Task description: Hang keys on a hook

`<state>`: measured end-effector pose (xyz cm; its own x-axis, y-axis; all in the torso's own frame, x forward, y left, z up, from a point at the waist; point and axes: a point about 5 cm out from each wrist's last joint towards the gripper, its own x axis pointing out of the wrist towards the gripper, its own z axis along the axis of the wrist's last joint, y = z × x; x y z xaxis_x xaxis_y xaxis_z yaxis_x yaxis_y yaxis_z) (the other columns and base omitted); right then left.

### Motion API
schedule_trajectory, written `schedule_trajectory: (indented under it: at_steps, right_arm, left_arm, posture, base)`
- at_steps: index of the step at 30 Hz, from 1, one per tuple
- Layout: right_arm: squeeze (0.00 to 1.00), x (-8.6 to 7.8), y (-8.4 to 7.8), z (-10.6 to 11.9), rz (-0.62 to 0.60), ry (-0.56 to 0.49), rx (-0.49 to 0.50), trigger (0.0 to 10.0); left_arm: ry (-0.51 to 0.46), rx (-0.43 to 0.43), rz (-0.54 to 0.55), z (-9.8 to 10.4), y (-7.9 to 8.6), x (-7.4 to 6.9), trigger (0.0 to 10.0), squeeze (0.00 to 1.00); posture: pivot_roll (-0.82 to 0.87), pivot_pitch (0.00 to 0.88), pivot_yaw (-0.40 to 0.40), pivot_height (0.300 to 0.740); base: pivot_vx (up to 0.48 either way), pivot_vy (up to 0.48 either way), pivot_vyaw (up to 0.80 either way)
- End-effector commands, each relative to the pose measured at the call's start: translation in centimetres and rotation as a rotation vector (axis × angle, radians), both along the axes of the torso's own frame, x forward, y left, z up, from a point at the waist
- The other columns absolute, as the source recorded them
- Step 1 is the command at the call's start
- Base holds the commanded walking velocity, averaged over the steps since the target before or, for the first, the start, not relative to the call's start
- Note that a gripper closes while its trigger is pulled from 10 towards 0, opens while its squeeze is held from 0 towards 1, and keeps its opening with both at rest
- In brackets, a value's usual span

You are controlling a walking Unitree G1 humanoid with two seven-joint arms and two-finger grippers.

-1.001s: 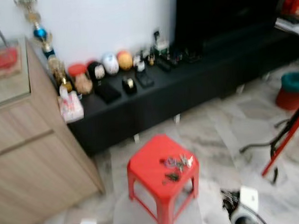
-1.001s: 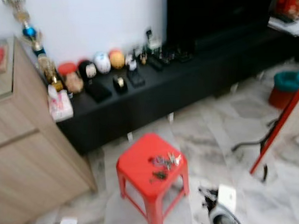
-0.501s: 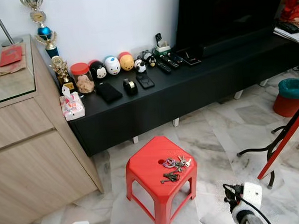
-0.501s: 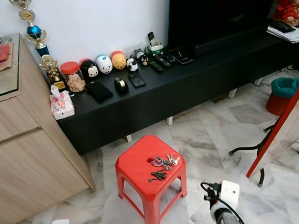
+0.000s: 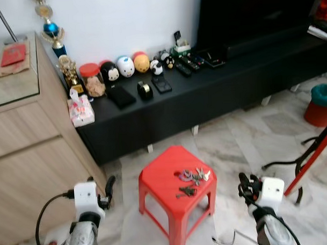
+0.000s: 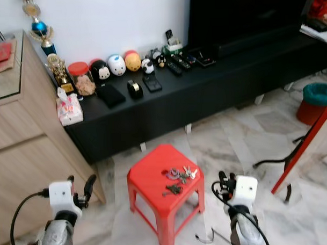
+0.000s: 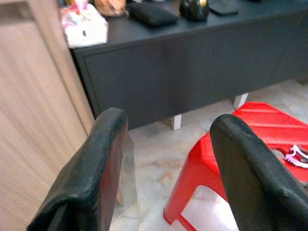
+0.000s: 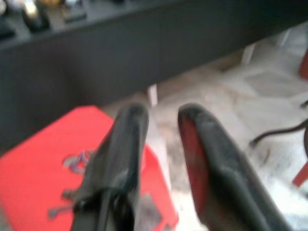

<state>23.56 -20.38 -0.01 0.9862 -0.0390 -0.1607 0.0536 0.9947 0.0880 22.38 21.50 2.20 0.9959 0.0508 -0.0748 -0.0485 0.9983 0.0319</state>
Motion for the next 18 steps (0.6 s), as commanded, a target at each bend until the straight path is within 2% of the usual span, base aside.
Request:
schedule_trajectory:
  at_steps: [1,3,6,9,14,18]
  right_arm:
    - [0.00,-0.2,0.3,0.8,0.005,-0.050,0.002,10.0]
    - [0.00,-0.5,0.7,0.6,0.011,-0.044,0.012,10.0]
    - [0.00,-0.4,1.2,-0.1,0.030,-0.002,-0.003,10.0]
    - [0.00,0.3,1.0,-0.2,-0.021,0.027,0.012,10.0]
    - [0.00,0.9,0.7,0.4,-0.037,0.041,-0.018,10.0]
    - [0.00,0.7,0.1,0.3,-0.042,0.052,-0.039,10.0]
  left_arm:
    - [-0.021,-0.007,-0.023,1.1,0.3,-0.4,10.0,0.00]
    - [-0.006,-0.008,-0.025,0.8,0.5,-0.6,10.0,0.00]
    - [-0.010,-0.020,0.023,0.7,0.9,0.1,10.0,0.00]
    - [-0.030,-0.042,0.013,1.3,0.6,1.4,10.0,0.00]
    - [-0.010,-0.045,-0.004,1.8,0.6,1.9,10.0,0.00]
    - [0.008,-0.046,-0.016,1.6,0.7,2.1,10.0,0.00]
  posture:
    - [-0.08,0.000,-0.001,0.740]
    - [-0.07,0.000,-0.003,0.740]
    - [-0.05,0.000,-0.014,0.740]
    - [-0.05,0.000,-0.013,0.740]
    - [-0.07,0.000,-0.004,0.740]
    - [-0.07,0.000,0.002,0.716]
  base:
    - [0.000,0.000,0.00]
    - [0.000,0.000,0.00]
    - [0.000,0.000,0.00]
    - [0.000,0.000,0.00]
    - [0.000,0.000,0.00]
    - [0.000,0.000,0.00]
